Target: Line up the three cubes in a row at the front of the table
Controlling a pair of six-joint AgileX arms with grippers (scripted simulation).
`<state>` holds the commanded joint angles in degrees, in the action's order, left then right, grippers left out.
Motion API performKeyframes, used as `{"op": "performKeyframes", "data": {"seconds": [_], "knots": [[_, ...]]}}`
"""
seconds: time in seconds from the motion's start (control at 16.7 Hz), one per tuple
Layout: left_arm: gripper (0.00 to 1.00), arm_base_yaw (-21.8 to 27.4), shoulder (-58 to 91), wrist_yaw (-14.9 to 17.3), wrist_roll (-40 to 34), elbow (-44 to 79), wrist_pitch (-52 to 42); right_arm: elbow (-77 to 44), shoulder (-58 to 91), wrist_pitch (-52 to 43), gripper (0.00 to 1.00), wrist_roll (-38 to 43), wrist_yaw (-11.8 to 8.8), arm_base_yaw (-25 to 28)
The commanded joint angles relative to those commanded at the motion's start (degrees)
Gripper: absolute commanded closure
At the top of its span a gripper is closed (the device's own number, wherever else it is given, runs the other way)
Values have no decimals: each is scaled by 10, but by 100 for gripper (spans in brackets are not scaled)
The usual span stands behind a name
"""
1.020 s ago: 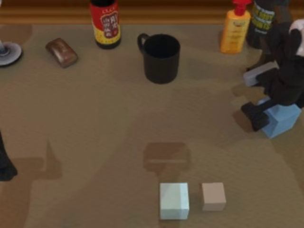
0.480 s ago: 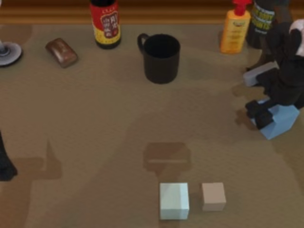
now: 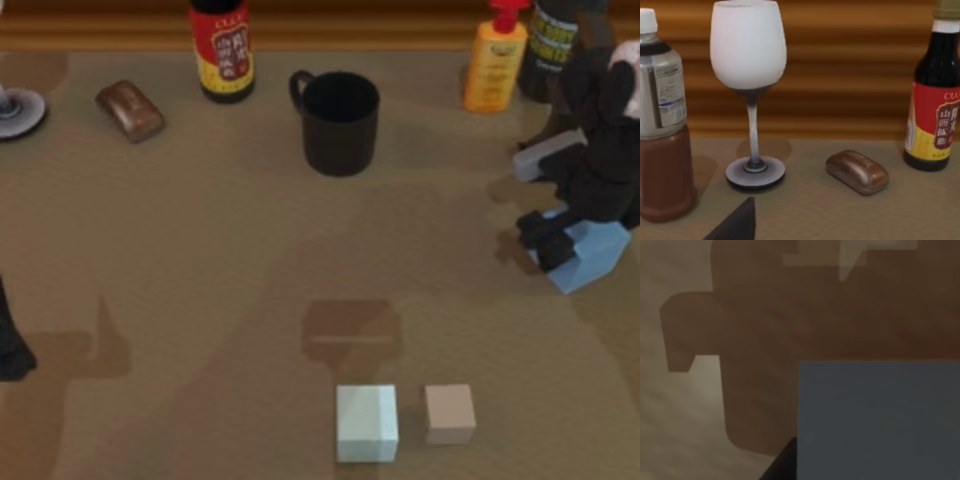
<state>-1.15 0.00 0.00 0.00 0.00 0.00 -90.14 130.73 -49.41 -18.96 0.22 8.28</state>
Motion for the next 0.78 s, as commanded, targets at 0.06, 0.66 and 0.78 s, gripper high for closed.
{"op": "performKeyframes", "data": {"seconds": [0.06,0.66,0.78], "knots": [[0,0,0,0,0,0,0,0,0,0,100,0,0,0],[0,0,0,0,0,0,0,-77,-57,-132,100,0,-2,6],[0,0,0,0,0,0,0,-79,-59,-134,100,0,-2,6]]}}
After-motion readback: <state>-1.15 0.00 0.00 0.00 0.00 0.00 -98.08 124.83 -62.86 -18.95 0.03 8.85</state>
